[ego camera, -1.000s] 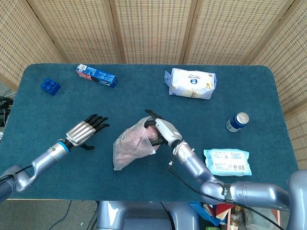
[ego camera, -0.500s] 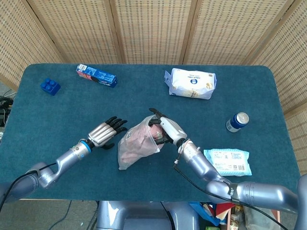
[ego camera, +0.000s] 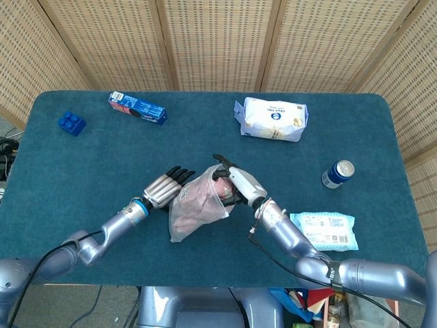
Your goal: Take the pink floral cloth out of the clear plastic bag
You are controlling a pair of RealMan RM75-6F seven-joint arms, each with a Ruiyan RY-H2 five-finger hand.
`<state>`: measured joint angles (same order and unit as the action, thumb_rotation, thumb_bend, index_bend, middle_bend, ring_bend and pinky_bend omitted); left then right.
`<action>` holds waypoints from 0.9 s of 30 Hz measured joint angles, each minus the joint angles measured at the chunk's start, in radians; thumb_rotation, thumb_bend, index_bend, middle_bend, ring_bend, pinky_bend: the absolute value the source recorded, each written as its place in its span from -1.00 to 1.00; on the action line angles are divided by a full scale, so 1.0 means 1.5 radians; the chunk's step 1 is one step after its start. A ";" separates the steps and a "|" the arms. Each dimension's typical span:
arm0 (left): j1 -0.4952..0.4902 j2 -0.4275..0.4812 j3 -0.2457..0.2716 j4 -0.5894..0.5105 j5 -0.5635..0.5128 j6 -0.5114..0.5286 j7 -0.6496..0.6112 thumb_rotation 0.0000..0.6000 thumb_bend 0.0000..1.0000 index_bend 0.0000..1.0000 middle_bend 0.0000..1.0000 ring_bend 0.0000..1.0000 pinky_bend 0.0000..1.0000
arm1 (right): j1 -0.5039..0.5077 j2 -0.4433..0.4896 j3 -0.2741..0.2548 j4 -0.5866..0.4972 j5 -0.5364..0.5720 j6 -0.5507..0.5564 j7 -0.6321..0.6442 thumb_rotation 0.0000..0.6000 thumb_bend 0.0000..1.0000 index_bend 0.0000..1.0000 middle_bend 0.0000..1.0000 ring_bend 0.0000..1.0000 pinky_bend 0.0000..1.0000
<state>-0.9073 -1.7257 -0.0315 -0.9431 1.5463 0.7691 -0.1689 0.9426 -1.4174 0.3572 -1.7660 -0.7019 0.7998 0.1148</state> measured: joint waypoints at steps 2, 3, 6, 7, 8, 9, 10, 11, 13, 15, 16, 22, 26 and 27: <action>0.000 -0.003 -0.001 0.002 0.001 0.005 -0.004 1.00 -0.25 -0.12 -1.00 -1.00 -1.00 | 0.000 0.000 0.000 0.000 0.000 0.000 0.001 1.00 0.89 0.55 -1.00 -1.00 -1.00; -0.001 -0.005 0.000 0.003 0.001 0.007 -0.004 1.00 -0.24 -0.11 -1.00 -1.00 -1.00 | -0.001 0.000 0.000 0.001 0.000 -0.001 0.001 1.00 0.89 0.55 -1.00 -1.00 -1.00; -0.002 -0.009 0.001 0.007 0.002 0.009 -0.002 1.00 -0.16 0.00 -1.00 -1.00 -1.00 | -0.001 -0.001 0.001 0.001 -0.002 -0.002 0.003 1.00 0.89 0.55 -1.00 -1.00 -1.00; -0.002 -0.011 0.002 0.007 0.001 0.008 0.000 1.00 -0.10 0.04 -1.00 -1.00 -1.00 | -0.002 -0.001 0.001 0.001 -0.002 -0.002 0.004 1.00 0.89 0.55 -1.00 -1.00 -1.00; -0.002 -0.012 0.002 0.008 0.000 0.007 0.001 1.00 -0.02 0.09 -1.00 -1.00 -1.00 | -0.002 -0.001 0.002 0.001 -0.003 -0.002 0.004 1.00 0.89 0.55 -1.00 -1.00 -1.00; -0.002 -0.013 0.002 0.008 -0.001 0.007 0.002 1.00 0.06 0.15 -1.00 -1.00 -1.00 | -0.002 0.000 0.002 0.001 -0.003 -0.003 0.004 1.00 0.89 0.55 -1.00 -1.00 -1.00; -0.002 -0.015 0.002 0.007 -0.003 0.007 0.003 1.00 0.10 0.18 -1.00 -1.00 -1.00 | -0.003 0.000 0.001 0.001 -0.003 -0.003 0.004 1.00 0.89 0.55 -1.00 -1.00 -1.00; -0.002 -0.015 0.002 0.008 -0.003 0.007 0.004 1.00 0.17 0.24 -1.00 -1.00 -1.00 | -0.003 0.000 0.001 0.001 -0.004 -0.003 0.005 1.00 0.89 0.55 -1.00 -1.00 -1.00; -0.001 -0.017 0.002 0.008 -0.004 0.010 0.006 1.00 0.29 0.33 -1.00 -1.00 -1.00 | -0.004 0.001 0.001 0.002 -0.004 -0.003 0.005 1.00 0.89 0.55 -1.00 -1.00 -1.00; 0.000 -0.019 0.002 0.009 -0.005 0.013 0.008 1.00 0.40 0.38 -1.00 -1.00 -1.00 | -0.005 0.002 0.001 0.003 -0.005 -0.003 0.007 1.00 0.89 0.55 -1.00 -1.00 -1.00; 0.001 -0.019 0.002 0.010 -0.006 0.015 0.010 1.00 0.41 0.39 -1.00 -1.00 -1.00 | -0.006 0.002 0.001 0.004 -0.005 -0.003 0.007 1.00 0.89 0.55 -1.00 -1.00 -1.00; 0.009 -0.019 0.003 0.015 -0.011 0.024 0.013 1.00 0.41 0.43 -1.00 -1.00 -1.00 | -0.012 0.007 0.002 0.005 -0.007 -0.004 0.013 1.00 0.89 0.55 -1.00 -1.00 -1.00; 0.014 -0.017 0.002 0.015 -0.014 0.032 0.006 1.00 0.41 0.45 -1.00 -1.00 -1.00 | -0.016 0.011 0.003 0.007 -0.008 -0.004 0.017 1.00 0.89 0.55 -1.00 -1.00 -1.00; 0.015 -0.016 0.002 0.015 -0.015 0.035 0.005 1.00 0.41 0.46 -1.00 -1.00 -1.00 | -0.018 0.014 0.003 0.007 -0.009 -0.003 0.019 1.00 0.89 0.55 -1.00 -1.00 -1.00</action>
<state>-0.8841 -1.7493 -0.0283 -0.9202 1.5245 0.8214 -0.1609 0.9150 -1.3963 0.3620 -1.7549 -0.7149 0.7950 0.1428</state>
